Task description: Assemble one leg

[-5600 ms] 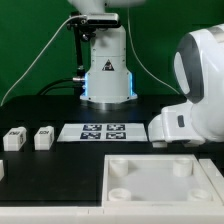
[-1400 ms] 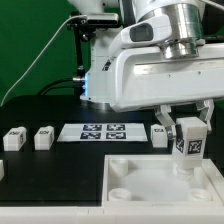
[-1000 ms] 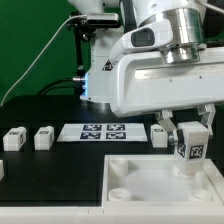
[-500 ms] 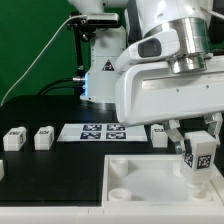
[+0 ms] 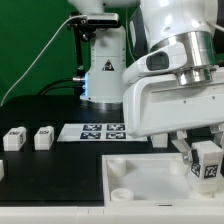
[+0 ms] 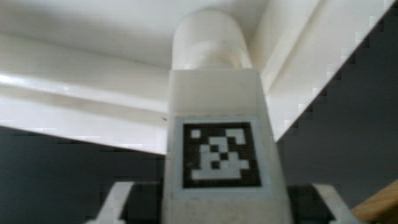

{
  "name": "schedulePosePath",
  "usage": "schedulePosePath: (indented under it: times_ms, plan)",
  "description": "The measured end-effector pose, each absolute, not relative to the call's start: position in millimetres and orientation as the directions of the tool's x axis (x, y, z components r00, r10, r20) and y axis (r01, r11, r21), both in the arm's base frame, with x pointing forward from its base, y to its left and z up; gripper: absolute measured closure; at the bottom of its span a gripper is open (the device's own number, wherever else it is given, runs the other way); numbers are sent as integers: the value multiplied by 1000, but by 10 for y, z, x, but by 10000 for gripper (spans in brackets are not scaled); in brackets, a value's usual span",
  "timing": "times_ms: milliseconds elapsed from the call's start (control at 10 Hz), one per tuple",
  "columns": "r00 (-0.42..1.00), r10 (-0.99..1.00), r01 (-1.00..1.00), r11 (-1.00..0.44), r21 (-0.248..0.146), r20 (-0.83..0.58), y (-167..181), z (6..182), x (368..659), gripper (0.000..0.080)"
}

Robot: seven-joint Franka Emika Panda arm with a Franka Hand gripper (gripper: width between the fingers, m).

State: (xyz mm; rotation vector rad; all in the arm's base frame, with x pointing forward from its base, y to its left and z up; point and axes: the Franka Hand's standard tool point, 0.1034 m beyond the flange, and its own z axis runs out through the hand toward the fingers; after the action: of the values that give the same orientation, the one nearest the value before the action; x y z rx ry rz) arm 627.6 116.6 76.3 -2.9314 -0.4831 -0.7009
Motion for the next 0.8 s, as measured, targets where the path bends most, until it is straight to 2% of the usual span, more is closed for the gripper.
schedulePosePath:
  times_ms: [400, 600, 800]
  plan:
    - [815, 277, 317, -948, 7, 509, 1145, 761, 6338, 506]
    - [815, 278, 318, -948, 8, 508, 1138, 827, 6359, 506]
    - [816, 275, 315, -949, 9, 508, 1110, 857, 6372, 227]
